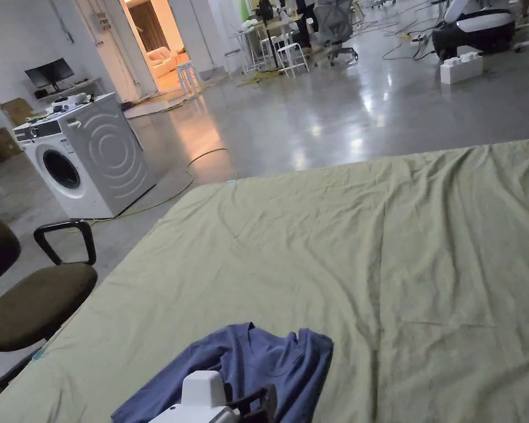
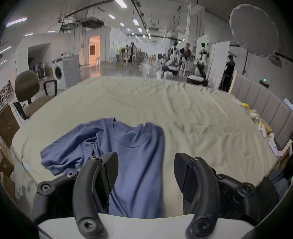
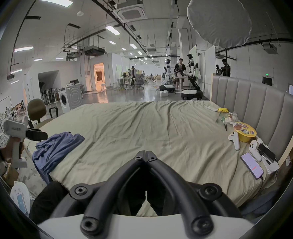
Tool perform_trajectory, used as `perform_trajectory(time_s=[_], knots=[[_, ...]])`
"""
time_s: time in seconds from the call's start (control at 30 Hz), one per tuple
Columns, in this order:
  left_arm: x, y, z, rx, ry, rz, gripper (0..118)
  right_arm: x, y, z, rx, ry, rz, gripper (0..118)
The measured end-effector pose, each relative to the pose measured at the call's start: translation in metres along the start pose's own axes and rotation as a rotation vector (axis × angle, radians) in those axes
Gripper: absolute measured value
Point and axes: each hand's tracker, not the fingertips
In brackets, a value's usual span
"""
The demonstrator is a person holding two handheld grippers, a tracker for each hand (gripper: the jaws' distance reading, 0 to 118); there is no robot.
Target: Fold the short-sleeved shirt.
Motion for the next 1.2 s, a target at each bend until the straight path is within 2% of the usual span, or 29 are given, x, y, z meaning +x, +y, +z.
perform_trajectory(time_s=[0.13, 0.33, 0.4, 0.47, 0.5, 0.53, 0.57, 0.6, 0.63, 0.8, 0.83, 0.9, 0.93, 1.03, 1.13, 1.2], knots=[[-0.026, 0.004, -0.071, -0.119, 0.069, -0.025, 69, -0.001, -0.005, -0.010, -0.074, -0.046, -0.005, 1], [-0.047, -0.001, -0.143, -0.248, 0.122, 0.023, 68, -0.001, -0.011, -0.023, -0.109, -0.067, -0.068, 1], [-0.042, -0.010, -0.157, -0.312, 0.102, -0.023, 67, -0.002, -0.013, -0.028, -0.118, -0.069, -0.078, 1], [-0.035, -0.016, -0.156, -0.263, 0.119, -0.079, 63, -0.004, -0.016, -0.033, -0.138, -0.069, -0.063, 1], [-0.036, -0.016, -0.156, -0.271, 0.110, -0.066, 58, -0.005, -0.017, -0.034, -0.144, -0.071, -0.056, 1], [-0.037, -0.015, -0.158, -0.280, 0.108, -0.061, 48, -0.006, -0.018, -0.035, -0.148, -0.067, -0.051, 1], [-0.039, -0.013, -0.158, -0.281, 0.104, -0.057, 24, -0.006, -0.018, -0.036, -0.152, -0.064, -0.051, 1], [-0.039, -0.011, -0.159, -0.278, 0.105, -0.052, 6, -0.006, -0.019, -0.037, -0.157, -0.062, -0.051, 1], [-0.038, -0.006, -0.160, -0.278, 0.150, -0.053, 5, -0.006, -0.020, -0.037, -0.160, -0.060, -0.053, 1], [-0.042, 0.007, -0.163, -0.329, 0.136, -0.028, 4, -0.002, -0.021, -0.031, -0.153, -0.052, -0.074, 1], [-0.043, 0.016, -0.156, -0.319, 0.125, 0.017, 4, 0.000, -0.023, -0.029, -0.149, -0.044, -0.079, 1], [-0.037, 0.041, -0.132, -0.156, 0.052, 0.123, 4, 0.004, -0.027, -0.026, -0.146, -0.030, -0.083, 1], [-0.028, 0.057, -0.122, -0.081, -0.005, 0.151, 4, 0.006, -0.029, -0.025, -0.149, -0.029, -0.088, 1], [0.009, 0.095, -0.116, -0.049, 0.029, 0.079, 4, 0.010, -0.032, -0.017, -0.152, -0.038, -0.109, 1], [0.055, 0.122, -0.118, 0.018, -0.142, 0.101, 4, 0.017, -0.033, -0.004, -0.131, -0.038, -0.138, 1], [0.109, 0.134, -0.129, 0.035, -0.204, 0.058, 4, 0.023, -0.034, 0.005, -0.117, -0.062, -0.142, 1]])
